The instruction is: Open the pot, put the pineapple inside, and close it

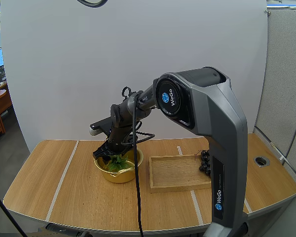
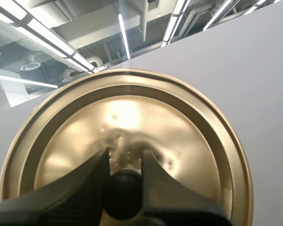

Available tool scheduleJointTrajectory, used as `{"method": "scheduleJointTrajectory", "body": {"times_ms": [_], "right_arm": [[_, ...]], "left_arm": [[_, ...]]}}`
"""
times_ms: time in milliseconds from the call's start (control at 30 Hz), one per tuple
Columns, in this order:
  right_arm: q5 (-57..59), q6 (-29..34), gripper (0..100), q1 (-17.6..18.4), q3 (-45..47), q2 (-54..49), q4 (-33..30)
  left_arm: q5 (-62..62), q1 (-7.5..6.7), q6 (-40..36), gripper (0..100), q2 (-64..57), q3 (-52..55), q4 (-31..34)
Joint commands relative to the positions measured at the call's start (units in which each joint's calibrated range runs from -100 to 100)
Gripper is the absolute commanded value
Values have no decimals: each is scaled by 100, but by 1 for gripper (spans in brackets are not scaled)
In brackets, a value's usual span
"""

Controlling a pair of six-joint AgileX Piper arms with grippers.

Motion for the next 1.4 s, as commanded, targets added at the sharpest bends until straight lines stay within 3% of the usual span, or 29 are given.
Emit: {"method": "scheduleJointTrajectory", "body": {"times_ms": [0,200,567,633,667,700,733,800,1100,1367], "right_arm": [[-199,-10,0,2,-46,-33,-152],[-332,144,0,2,-46,-33,-439],[-189,115,0,-29,-46,-33,-317],[-127,116,11,-29,-46,-33,-306],[-119,116,25,-29,-46,-33,-308],[-114,116,41,-29,-46,-33,-292],[-114,116,66,-29,-46,-33,-287],[-114,116,100,-29,-46,-33,-313],[23,136,100,-35,-46,-444,-315],[1281,218,100,-35,-46,-1634,-315]], "left_arm": [[-184,-15,-59,0,-44,-40,23],[-184,-15,-59,0,-44,-40,23],[-184,-15,-59,0,-44,-40,23],[-184,-15,-59,0,-44,-40,23],[-184,-15,-59,0,-44,-40,23],[-184,-15,-59,0,-44,-40,23],[-184,-15,-59,0,-44,-40,23],[-184,-15,-59,0,-44,-40,23],[-184,-15,-59,0,-44,-40,23],[-184,-15,-59,0,-44,-40,23]]}}
